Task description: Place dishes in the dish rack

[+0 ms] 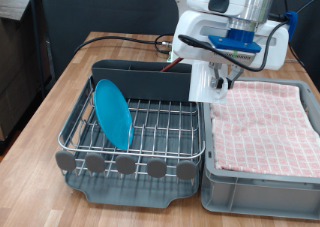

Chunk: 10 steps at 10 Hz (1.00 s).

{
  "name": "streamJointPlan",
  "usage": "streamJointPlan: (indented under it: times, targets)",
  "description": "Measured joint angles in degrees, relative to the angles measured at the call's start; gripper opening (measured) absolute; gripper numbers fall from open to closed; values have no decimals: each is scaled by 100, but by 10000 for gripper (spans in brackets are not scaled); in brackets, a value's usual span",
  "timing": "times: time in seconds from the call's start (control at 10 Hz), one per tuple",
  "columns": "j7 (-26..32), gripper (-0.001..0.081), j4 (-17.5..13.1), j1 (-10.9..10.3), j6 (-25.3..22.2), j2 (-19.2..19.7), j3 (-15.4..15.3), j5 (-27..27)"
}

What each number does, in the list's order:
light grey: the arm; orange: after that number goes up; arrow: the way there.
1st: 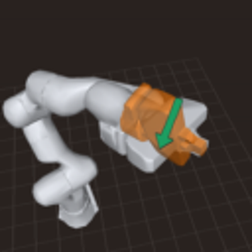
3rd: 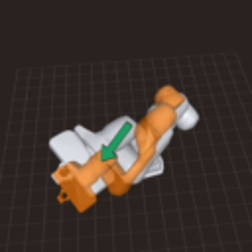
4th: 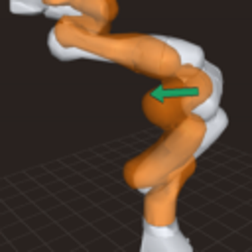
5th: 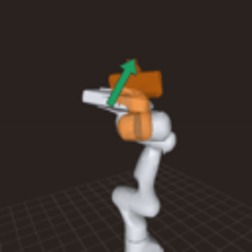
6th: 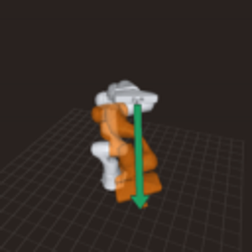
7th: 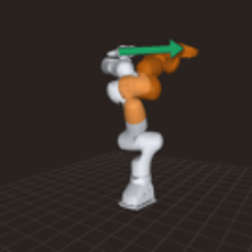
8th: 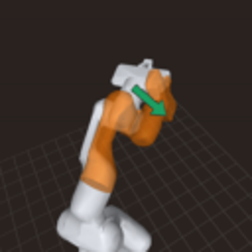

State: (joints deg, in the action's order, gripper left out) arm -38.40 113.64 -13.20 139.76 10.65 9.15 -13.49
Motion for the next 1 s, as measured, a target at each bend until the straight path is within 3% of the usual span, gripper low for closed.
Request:
streamJointPlan:
  times: [0.6, 1.0]
  targets:
    - [0, 72, -976, 42, -559, 700, 81, -117]
    - [-130, 72, -1257, 13, -694, 899, 78, -133]
